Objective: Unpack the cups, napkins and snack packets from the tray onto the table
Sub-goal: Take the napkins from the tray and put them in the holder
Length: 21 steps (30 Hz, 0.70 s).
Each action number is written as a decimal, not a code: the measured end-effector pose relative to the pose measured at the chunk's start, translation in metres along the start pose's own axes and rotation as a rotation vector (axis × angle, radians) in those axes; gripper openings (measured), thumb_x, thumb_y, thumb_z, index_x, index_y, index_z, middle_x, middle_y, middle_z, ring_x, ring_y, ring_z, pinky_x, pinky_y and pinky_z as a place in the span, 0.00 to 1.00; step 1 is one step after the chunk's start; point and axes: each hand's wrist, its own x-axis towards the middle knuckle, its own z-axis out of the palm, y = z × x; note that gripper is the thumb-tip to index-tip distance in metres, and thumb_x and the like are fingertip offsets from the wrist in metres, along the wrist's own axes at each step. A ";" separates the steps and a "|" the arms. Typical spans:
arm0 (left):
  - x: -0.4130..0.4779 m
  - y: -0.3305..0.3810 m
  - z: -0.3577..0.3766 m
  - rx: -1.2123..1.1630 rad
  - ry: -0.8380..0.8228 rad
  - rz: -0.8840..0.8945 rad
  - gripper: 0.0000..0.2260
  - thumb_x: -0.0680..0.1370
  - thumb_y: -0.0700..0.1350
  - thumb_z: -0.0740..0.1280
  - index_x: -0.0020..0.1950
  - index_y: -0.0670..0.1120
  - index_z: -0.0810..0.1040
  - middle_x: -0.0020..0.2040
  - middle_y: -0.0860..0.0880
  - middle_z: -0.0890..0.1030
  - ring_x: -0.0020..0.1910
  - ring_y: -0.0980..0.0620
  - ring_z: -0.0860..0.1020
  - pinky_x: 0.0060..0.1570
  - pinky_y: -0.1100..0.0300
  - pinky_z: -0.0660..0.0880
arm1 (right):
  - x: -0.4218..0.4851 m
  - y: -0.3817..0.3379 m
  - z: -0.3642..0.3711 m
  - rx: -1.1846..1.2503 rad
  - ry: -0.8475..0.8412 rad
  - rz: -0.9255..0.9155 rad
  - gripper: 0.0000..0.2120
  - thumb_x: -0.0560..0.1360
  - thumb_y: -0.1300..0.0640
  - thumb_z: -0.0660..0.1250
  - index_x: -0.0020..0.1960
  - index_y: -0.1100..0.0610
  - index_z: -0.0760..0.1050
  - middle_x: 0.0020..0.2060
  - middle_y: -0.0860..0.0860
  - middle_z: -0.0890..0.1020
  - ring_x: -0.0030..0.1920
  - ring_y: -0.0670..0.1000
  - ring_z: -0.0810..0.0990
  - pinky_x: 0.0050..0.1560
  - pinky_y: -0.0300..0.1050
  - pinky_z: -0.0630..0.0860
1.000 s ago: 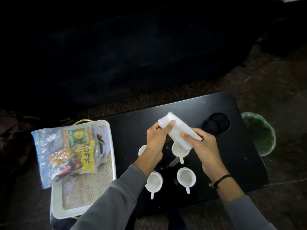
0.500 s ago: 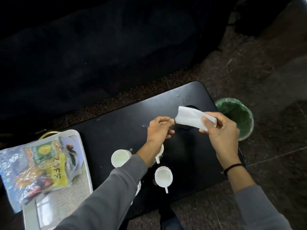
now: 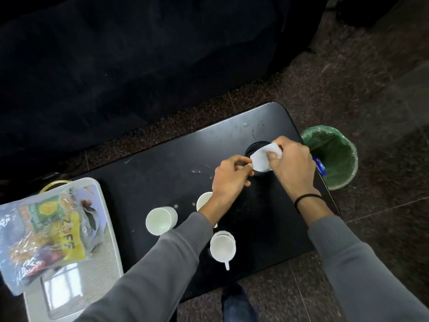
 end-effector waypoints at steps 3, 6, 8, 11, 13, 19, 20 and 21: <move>0.002 -0.004 0.007 0.062 0.075 0.026 0.03 0.78 0.46 0.69 0.50 0.53 0.82 0.38 0.52 0.85 0.29 0.53 0.81 0.46 0.50 0.81 | 0.001 0.001 0.007 -0.079 -0.019 -0.014 0.14 0.75 0.53 0.71 0.57 0.57 0.77 0.52 0.57 0.79 0.56 0.61 0.78 0.45 0.53 0.76; 0.002 -0.007 0.011 0.067 0.143 0.040 0.03 0.78 0.48 0.70 0.51 0.52 0.78 0.32 0.56 0.82 0.30 0.53 0.83 0.47 0.45 0.83 | -0.003 0.004 0.009 0.004 0.008 0.031 0.20 0.73 0.48 0.73 0.59 0.56 0.74 0.55 0.56 0.75 0.57 0.60 0.77 0.45 0.52 0.75; 0.003 -0.008 0.013 0.050 0.143 0.018 0.07 0.78 0.49 0.70 0.54 0.51 0.75 0.30 0.56 0.82 0.35 0.51 0.85 0.48 0.42 0.82 | -0.007 0.007 0.009 0.080 0.012 0.067 0.23 0.71 0.46 0.74 0.61 0.55 0.73 0.56 0.55 0.74 0.58 0.59 0.76 0.47 0.52 0.75; 0.003 -0.009 0.014 0.069 0.137 -0.023 0.12 0.79 0.53 0.70 0.58 0.52 0.72 0.33 0.53 0.83 0.40 0.50 0.86 0.50 0.43 0.82 | -0.014 0.010 0.010 0.188 -0.015 0.117 0.26 0.71 0.45 0.75 0.63 0.55 0.72 0.58 0.54 0.74 0.61 0.59 0.75 0.52 0.54 0.75; 0.003 -0.010 0.014 0.086 0.133 -0.037 0.14 0.78 0.56 0.69 0.59 0.53 0.71 0.34 0.52 0.84 0.41 0.51 0.86 0.50 0.43 0.82 | -0.020 0.011 0.010 0.275 -0.014 0.134 0.27 0.71 0.46 0.75 0.64 0.56 0.71 0.59 0.55 0.75 0.62 0.58 0.75 0.55 0.55 0.76; -0.008 -0.012 0.009 0.066 0.118 -0.057 0.15 0.78 0.57 0.69 0.61 0.51 0.74 0.35 0.51 0.86 0.40 0.51 0.86 0.50 0.42 0.83 | -0.041 0.010 0.006 0.398 0.013 0.217 0.28 0.71 0.46 0.76 0.63 0.57 0.70 0.57 0.52 0.77 0.50 0.53 0.80 0.52 0.54 0.78; -0.012 -0.012 0.007 0.062 0.110 -0.059 0.15 0.79 0.56 0.69 0.61 0.50 0.74 0.35 0.51 0.86 0.40 0.50 0.86 0.50 0.42 0.83 | -0.046 0.010 0.005 0.416 0.001 0.249 0.28 0.71 0.45 0.76 0.63 0.57 0.70 0.56 0.52 0.78 0.48 0.52 0.81 0.51 0.52 0.78; -0.017 -0.012 0.005 0.054 0.100 -0.058 0.15 0.79 0.56 0.69 0.61 0.50 0.74 0.36 0.51 0.86 0.39 0.50 0.86 0.50 0.43 0.83 | -0.050 0.009 0.005 0.433 -0.014 0.280 0.29 0.71 0.44 0.76 0.64 0.57 0.70 0.56 0.53 0.79 0.47 0.52 0.81 0.50 0.49 0.77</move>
